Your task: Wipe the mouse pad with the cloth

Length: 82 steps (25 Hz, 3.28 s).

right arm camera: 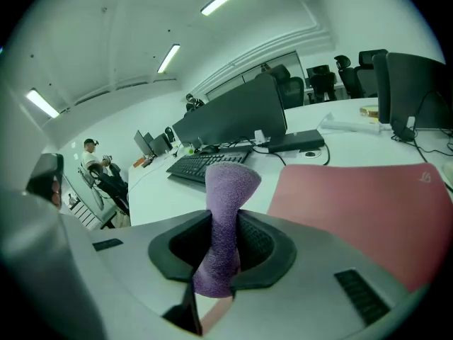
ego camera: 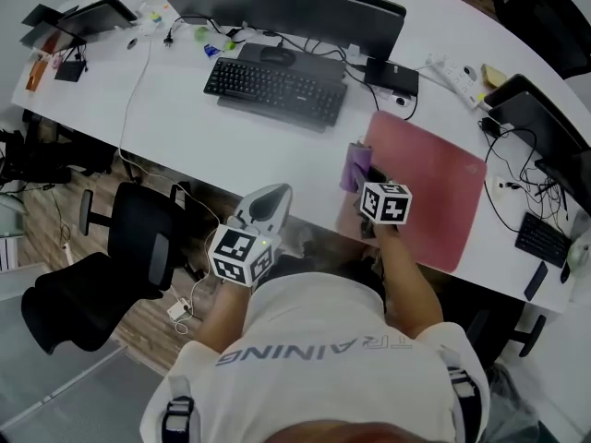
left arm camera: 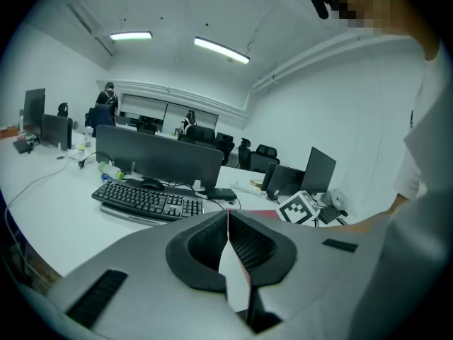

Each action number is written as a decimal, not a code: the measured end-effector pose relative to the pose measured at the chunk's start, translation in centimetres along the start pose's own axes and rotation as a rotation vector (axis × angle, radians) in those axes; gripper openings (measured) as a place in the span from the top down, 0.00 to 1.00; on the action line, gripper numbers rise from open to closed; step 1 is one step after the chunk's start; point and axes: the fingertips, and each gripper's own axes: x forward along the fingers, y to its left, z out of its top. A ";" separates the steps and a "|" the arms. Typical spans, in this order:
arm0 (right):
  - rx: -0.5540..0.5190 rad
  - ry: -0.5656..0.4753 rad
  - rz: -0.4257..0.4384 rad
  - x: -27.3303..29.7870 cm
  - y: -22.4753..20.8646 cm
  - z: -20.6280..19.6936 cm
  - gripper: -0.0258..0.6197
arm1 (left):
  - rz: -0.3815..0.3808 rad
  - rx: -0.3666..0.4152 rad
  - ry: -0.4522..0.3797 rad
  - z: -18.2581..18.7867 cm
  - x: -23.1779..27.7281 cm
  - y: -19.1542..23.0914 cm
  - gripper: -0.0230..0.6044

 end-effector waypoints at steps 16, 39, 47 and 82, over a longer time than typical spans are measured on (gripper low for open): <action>0.058 0.149 -0.080 4.1 -5.4 -5.3 0.80 | 0.009 -0.015 0.023 -0.5 1.3 -1.3 0.91; 0.084 0.126 -0.226 -12.4 -24.5 -8.6 0.80 | -0.063 0.027 -0.010 0.4 9.6 -18.5 0.91; 0.077 0.110 -0.314 -18.7 -31.4 -9.8 0.80 | -0.114 0.048 -0.026 0.2 12.2 -24.2 0.91; 0.002 -0.072 -0.042 -11.9 -0.3 -3.8 0.80 | -0.051 0.006 -0.039 -1.8 -3.2 -6.5 0.91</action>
